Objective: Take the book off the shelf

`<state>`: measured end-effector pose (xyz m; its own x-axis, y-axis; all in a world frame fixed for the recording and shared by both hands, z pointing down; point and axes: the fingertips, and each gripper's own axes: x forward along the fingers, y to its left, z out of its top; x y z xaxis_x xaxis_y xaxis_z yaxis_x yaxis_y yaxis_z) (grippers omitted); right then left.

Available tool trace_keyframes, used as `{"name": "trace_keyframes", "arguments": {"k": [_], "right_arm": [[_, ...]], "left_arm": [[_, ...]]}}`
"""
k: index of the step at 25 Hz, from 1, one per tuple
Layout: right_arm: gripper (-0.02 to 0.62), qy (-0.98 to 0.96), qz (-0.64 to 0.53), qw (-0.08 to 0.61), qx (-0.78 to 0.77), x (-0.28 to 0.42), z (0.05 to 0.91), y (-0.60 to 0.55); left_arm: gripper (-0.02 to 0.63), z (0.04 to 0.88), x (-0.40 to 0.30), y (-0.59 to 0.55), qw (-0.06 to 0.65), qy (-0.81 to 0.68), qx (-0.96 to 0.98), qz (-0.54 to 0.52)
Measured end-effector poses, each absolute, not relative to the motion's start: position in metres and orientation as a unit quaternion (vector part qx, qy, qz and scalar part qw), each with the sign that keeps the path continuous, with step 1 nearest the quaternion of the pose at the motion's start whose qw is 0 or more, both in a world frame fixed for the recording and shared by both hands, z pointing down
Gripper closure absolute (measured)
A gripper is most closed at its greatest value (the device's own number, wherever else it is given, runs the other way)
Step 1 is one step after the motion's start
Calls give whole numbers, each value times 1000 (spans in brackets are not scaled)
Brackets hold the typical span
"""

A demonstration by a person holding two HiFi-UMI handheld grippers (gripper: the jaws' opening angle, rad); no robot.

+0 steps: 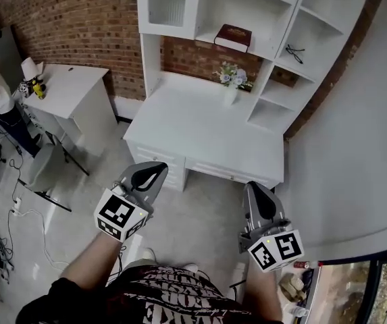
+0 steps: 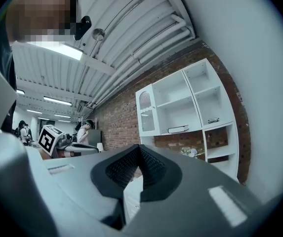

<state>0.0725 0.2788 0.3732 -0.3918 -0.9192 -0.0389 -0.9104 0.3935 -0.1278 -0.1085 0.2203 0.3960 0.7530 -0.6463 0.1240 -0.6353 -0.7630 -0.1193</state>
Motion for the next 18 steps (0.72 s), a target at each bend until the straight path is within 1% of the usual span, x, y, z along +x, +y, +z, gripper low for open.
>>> {"name": "trace_keyframes", "arguments": {"k": [4, 8, 14, 18], "right_arm": [[572, 830, -39, 42, -555, 44, 369, 275], [572, 833, -30, 28, -552, 6, 360, 270], [572, 824, 6, -13, -567, -47, 356, 262], [572, 810, 1, -15, -587, -66, 354, 263]], "left_arm": [[606, 389, -133, 216, 47, 343, -935, -74], [606, 375, -164, 206, 86, 348, -931, -67], [606, 375, -200, 192, 74, 320, -944, -33], [606, 375, -213, 184, 70, 297, -952, -23]]}}
